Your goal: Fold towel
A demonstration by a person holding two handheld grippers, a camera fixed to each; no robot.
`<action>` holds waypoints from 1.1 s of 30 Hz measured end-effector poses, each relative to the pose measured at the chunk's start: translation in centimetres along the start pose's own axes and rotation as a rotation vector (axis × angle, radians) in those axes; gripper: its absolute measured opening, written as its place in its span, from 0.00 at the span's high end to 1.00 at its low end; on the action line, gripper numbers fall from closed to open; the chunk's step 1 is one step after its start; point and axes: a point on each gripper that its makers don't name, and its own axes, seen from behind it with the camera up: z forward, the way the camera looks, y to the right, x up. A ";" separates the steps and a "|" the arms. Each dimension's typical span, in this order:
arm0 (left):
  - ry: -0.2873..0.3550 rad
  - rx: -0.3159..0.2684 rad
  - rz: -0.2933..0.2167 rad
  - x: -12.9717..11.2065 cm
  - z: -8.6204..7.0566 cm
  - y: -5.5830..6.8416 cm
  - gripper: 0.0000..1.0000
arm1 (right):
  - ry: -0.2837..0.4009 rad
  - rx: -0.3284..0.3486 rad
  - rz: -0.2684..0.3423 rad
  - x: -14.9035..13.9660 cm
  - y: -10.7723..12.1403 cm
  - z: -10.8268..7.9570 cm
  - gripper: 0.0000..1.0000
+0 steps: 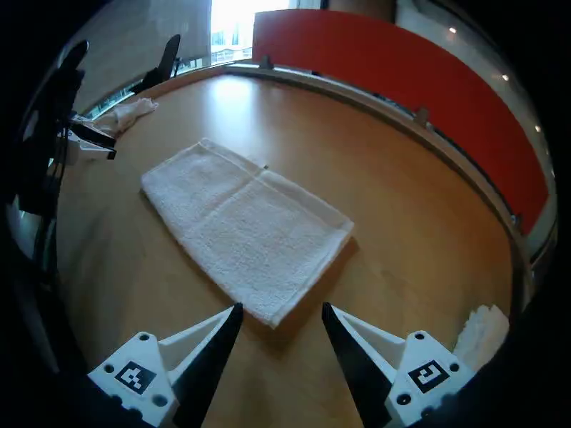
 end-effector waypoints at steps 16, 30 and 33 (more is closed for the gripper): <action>-0.011 0.031 -0.031 -1.5 -1.4 -1.5 0.29 | -0.045 0.074 -0.013 -1.4 -0.8 0.6 0.54; -0.011 0.029 -0.027 -1.5 -1.5 -1.4 0.29 | -0.027 0.093 -0.027 -1.2 -0.7 0.7 0.87; -0.010 0.028 -0.027 -1.5 -1.6 -1.4 0.29 | -0.019 0.084 -0.029 -1.0 -0.5 0.7 0.94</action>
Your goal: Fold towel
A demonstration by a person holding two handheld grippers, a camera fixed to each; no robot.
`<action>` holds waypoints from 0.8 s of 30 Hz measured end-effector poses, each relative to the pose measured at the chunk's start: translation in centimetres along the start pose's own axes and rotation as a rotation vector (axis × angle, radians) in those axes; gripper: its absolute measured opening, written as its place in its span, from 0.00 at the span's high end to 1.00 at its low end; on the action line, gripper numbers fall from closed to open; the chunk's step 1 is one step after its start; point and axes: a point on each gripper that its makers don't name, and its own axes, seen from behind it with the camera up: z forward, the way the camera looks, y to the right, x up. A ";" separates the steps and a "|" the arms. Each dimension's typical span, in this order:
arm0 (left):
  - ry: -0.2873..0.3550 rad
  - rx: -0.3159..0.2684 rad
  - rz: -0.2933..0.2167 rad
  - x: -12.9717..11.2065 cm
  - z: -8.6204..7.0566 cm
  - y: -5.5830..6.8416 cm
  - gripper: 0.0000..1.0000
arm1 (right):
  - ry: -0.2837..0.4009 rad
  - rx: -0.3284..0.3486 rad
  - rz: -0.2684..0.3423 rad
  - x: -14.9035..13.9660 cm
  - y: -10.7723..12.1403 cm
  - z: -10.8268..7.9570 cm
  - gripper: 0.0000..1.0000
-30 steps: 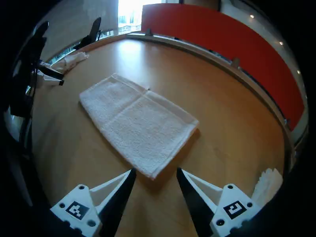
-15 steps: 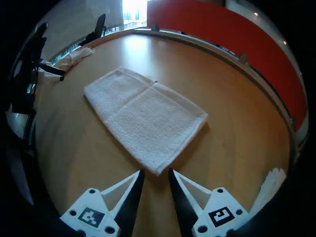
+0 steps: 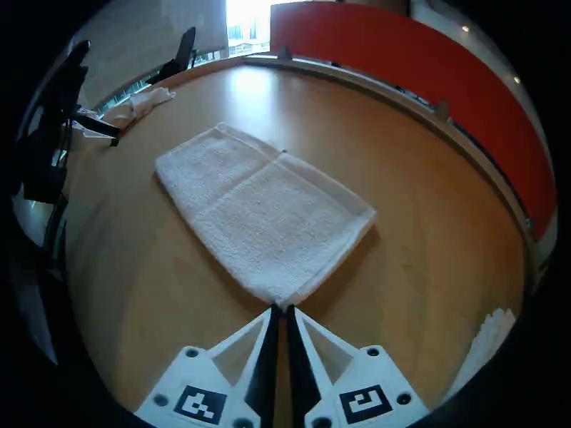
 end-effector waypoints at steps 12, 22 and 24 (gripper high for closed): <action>0.000 0.003 -0.002 0.1 0.0 0.0 0.29 | 0.039 -0.045 0.005 1.7 0.6 -1.5 0.95; 0.008 0.002 0.001 0.7 0.2 0.1 0.29 | 0.090 -0.096 -0.023 4.4 1.9 -4.3 0.95; 0.010 0.001 0.001 0.8 0.2 0.2 0.29 | 0.101 -0.108 -0.026 5.0 2.3 -4.9 0.95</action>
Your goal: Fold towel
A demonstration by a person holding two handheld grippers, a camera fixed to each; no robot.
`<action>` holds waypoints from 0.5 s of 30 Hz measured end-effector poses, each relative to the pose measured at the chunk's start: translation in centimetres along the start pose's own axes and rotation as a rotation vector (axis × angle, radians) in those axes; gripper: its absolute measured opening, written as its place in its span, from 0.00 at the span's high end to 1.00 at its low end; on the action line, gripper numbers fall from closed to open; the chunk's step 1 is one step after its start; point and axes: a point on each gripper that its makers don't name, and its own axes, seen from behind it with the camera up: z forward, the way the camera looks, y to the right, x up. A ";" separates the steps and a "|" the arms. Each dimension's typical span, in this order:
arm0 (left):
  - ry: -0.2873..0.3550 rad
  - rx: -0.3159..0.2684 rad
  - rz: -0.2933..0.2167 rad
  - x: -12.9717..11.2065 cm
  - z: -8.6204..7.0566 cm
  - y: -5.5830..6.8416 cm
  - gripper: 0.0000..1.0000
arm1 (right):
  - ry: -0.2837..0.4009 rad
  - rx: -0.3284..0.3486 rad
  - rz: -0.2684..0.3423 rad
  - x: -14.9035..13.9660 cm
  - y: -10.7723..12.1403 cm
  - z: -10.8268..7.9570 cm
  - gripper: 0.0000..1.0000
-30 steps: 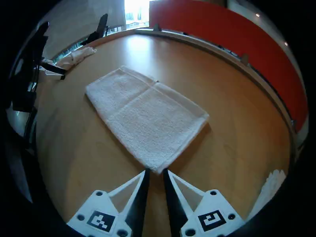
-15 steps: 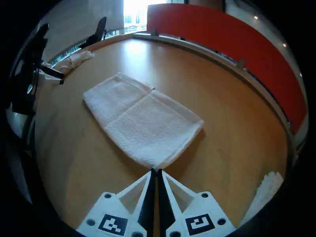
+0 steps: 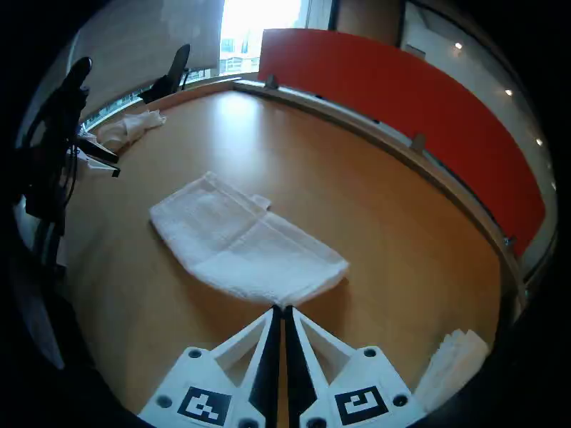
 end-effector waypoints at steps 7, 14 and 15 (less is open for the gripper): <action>0.006 -0.002 0.000 0.4 0.1 0.2 0.29 | 0.034 -0.032 -0.012 1.9 1.3 -1.9 0.95; 0.011 -0.003 0.002 0.8 0.1 0.4 0.29 | 0.056 -0.058 -0.032 3.3 2.2 -3.5 0.95; 0.011 -0.003 0.003 0.8 0.1 0.4 0.29 | 0.060 -0.059 -0.034 3.4 2.3 -3.7 0.95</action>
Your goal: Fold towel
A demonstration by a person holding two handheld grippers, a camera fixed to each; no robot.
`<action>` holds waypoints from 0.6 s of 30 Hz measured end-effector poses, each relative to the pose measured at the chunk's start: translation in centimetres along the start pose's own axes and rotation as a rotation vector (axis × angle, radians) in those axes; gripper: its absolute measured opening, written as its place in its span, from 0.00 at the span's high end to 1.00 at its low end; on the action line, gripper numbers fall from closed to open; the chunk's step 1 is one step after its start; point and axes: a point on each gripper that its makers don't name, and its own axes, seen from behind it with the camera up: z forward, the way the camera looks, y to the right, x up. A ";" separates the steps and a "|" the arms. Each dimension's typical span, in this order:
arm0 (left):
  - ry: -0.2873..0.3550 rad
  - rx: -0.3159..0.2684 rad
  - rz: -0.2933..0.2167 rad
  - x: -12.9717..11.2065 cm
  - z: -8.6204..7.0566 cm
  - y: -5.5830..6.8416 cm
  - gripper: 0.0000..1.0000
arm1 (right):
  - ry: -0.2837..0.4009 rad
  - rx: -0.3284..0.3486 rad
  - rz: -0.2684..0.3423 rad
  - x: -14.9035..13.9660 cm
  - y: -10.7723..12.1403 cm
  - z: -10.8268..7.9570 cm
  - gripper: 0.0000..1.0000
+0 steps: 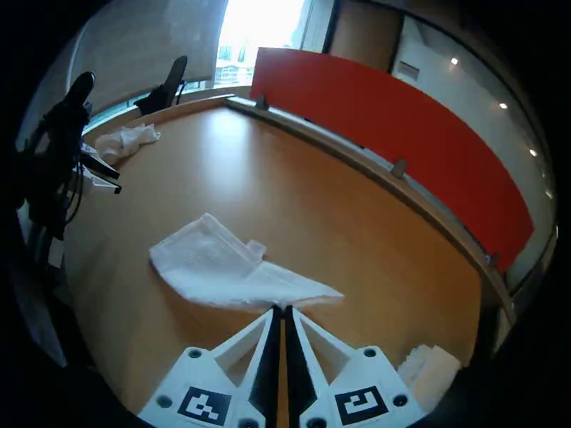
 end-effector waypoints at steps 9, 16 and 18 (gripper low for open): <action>-0.002 0.000 0.002 0.1 0.2 0.1 0.29 | 0.015 -0.004 -0.017 0.8 0.2 -0.7 0.95; 0.001 -0.002 0.003 0.1 0.1 0.3 0.29 | 0.023 0.010 -0.025 1.1 -0.5 -0.5 0.95; 0.003 -0.002 0.003 0.2 0.1 0.2 0.29 | 0.026 0.017 -0.029 1.3 -0.8 -0.4 0.95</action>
